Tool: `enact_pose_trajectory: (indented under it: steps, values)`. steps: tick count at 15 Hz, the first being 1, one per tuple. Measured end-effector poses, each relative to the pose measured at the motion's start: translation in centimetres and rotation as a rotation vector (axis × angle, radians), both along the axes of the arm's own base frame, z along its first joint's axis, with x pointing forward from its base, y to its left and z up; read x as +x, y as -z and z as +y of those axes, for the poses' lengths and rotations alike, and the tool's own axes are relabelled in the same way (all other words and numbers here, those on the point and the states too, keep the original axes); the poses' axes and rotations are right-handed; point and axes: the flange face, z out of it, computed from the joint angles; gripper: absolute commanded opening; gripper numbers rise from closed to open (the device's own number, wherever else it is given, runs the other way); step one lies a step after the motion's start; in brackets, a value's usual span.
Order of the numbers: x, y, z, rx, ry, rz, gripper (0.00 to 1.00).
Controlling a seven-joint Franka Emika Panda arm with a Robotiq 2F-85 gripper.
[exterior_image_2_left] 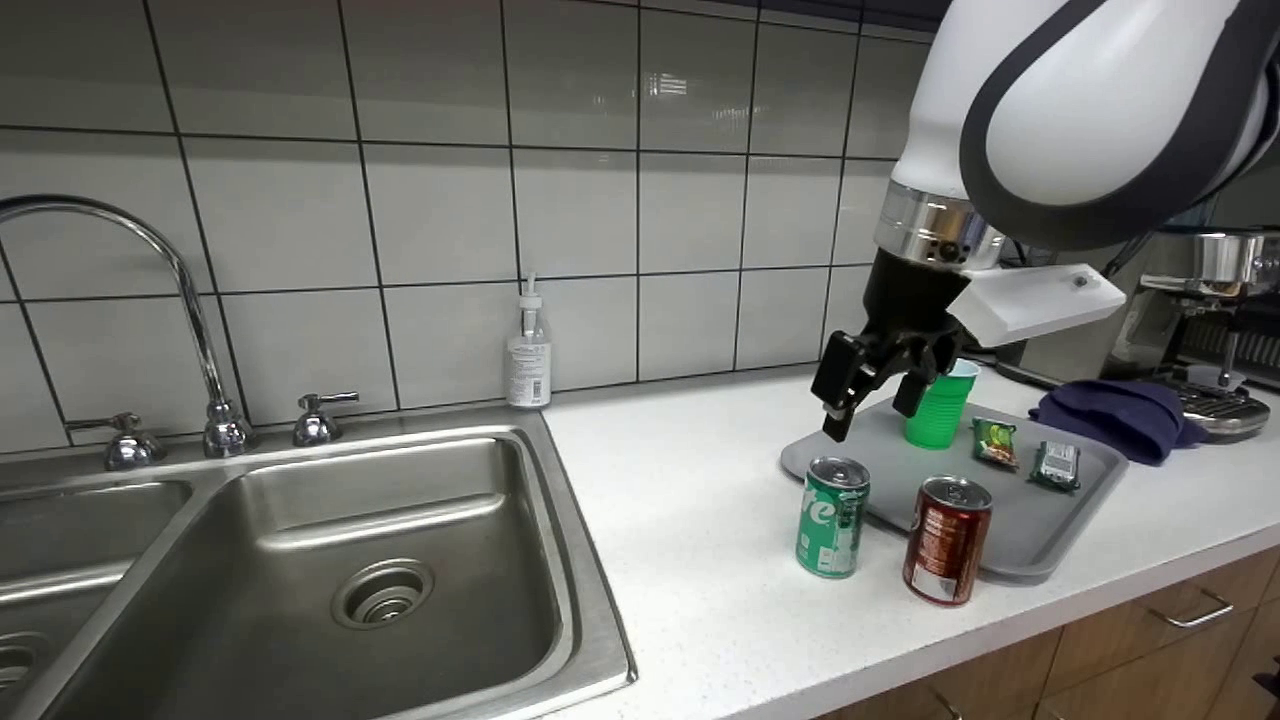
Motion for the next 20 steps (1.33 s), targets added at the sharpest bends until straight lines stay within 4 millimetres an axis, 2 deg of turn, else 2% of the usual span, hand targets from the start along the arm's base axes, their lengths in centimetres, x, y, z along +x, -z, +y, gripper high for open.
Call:
enact_pose_trajectory:
  steps: [11, 20]
  values:
    - [2.0, 2.5, 1.3, 0.003, -0.035, 0.006, 1.0]
    - [2.1, 4.1, 3.0, -0.001, -0.073, 0.035, 1.0]
